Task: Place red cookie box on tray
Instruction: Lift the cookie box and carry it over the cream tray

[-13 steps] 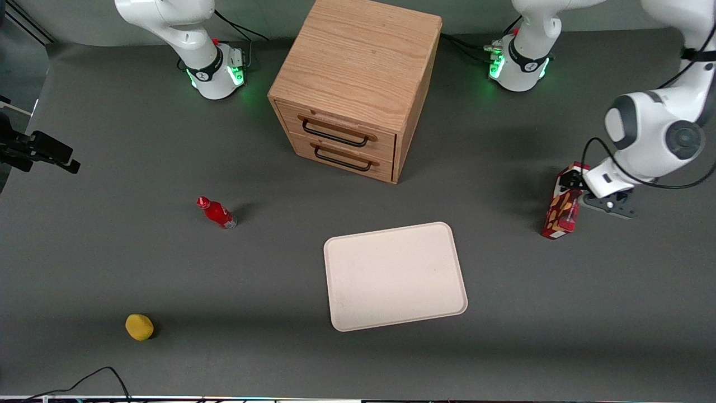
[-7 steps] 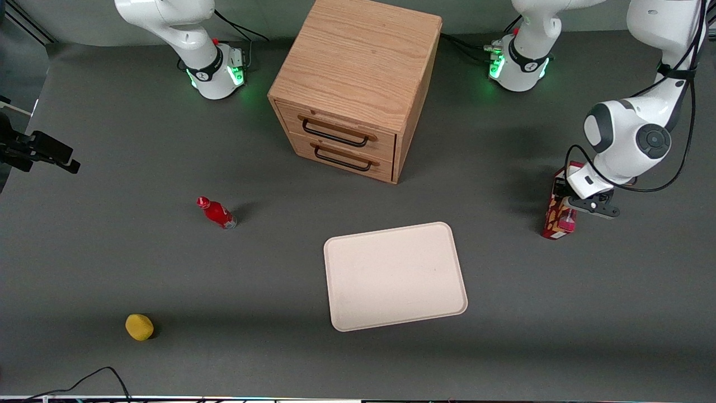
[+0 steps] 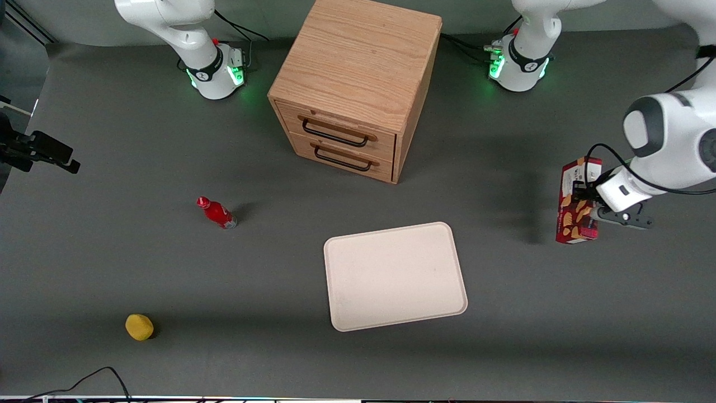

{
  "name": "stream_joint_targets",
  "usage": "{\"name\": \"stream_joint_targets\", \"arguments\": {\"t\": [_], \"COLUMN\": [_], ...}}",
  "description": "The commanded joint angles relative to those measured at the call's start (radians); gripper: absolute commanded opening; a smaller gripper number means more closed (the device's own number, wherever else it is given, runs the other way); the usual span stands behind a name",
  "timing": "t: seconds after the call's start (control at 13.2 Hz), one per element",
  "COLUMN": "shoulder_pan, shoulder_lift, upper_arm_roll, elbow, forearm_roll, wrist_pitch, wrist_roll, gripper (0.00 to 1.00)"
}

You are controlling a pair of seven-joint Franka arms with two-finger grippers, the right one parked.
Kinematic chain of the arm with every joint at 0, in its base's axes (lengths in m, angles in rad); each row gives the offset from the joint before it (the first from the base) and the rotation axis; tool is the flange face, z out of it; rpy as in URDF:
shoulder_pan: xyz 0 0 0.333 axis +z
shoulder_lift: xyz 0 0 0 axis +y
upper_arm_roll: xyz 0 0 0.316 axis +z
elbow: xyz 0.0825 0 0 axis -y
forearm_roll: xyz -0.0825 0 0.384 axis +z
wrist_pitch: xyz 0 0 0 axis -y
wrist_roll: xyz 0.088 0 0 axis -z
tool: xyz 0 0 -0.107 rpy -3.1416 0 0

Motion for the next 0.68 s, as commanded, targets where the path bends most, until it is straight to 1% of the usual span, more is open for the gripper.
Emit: {"name": "stream_joint_targets", "arguments": {"t": [0.0,0.08,0.23,0.3,0.38,0.45,0.6], "shoulder_pan": [-0.009,-0.009,-0.01,-0.012,-0.013,-0.027,-0.033], "shoulder_lift": [0.006,0.01,0.033,0.078,0.133,0.211,0.388], "upper_arm_roll": [-0.11,-0.159,-0.276,-0.346,-0.408,-0.457,-0.526], "elbow": [0.269,0.326,0.365,0.374,0.375,0.375,0.375], "forearm_roll": [0.005,0.006,0.008,0.02,0.05,0.122,0.355], "wrist_pitch": [-0.279,-0.311,-0.293,-0.242,-0.143,-0.05,0.104], "wrist_roll": [-0.283,-0.4,-0.608,-0.7,-0.812,-0.924,-1.116], "gripper": [0.0,0.0,0.0,0.0,0.0,0.0,0.0]}}
